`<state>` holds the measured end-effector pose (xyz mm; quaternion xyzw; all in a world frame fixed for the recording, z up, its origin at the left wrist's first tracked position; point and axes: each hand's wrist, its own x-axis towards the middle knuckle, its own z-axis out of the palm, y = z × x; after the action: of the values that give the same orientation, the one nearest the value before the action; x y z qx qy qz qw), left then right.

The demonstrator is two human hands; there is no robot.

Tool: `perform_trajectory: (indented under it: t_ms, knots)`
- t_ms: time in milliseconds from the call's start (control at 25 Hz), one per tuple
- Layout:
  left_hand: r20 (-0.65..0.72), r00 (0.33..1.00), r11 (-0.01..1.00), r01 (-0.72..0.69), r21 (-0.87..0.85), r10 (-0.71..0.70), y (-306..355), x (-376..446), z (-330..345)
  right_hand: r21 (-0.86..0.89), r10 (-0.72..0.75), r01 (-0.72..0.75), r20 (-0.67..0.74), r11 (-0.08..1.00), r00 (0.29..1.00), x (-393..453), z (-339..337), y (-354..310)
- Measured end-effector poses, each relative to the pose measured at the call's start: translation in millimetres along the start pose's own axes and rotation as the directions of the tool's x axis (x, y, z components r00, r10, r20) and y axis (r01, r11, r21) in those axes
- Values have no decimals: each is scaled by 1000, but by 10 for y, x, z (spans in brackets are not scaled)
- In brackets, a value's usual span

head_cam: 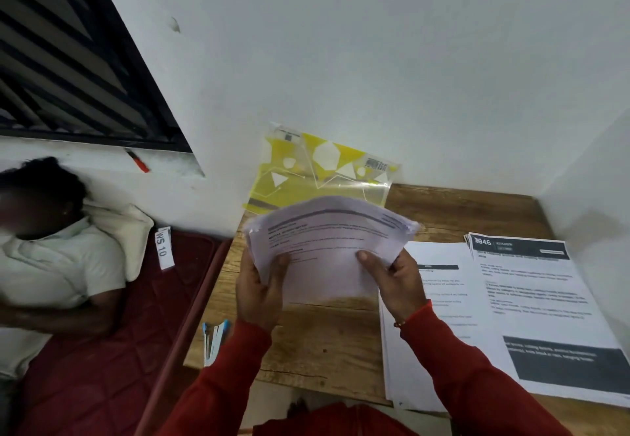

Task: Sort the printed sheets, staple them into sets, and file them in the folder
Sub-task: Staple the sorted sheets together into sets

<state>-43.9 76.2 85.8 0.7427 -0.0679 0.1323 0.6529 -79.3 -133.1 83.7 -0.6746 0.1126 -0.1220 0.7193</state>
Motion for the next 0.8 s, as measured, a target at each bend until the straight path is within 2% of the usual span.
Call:
perform_trajectory:
  t_ms: [400, 520, 640, 720, 800]
  knots:
    - [45, 998, 996, 41, 77, -44, -75, -211, -1, -69, -19, 21, 31, 997, 999, -122, 55, 162]
    - [77, 990, 992, 115, 60, -120, -75, -48, -12, -76, -32, 32, 3, 997, 999, -41, 45, 118]
    - [185, 950, 965, 261, -27, -251, -199, 257, -78, -87, 68, -64, 39, 994, 997, 156, -27, 15]
    - [223, 886, 904, 426, -49, -406, -296, 417, -108, -69, 195, -190, 74, 979, 978, 227, -62, 41]
    - [224, 803, 813, 578, -73, -552, -329, 447, -121, -63, 272, -269, 46, 961, 961, 228, -81, 153]
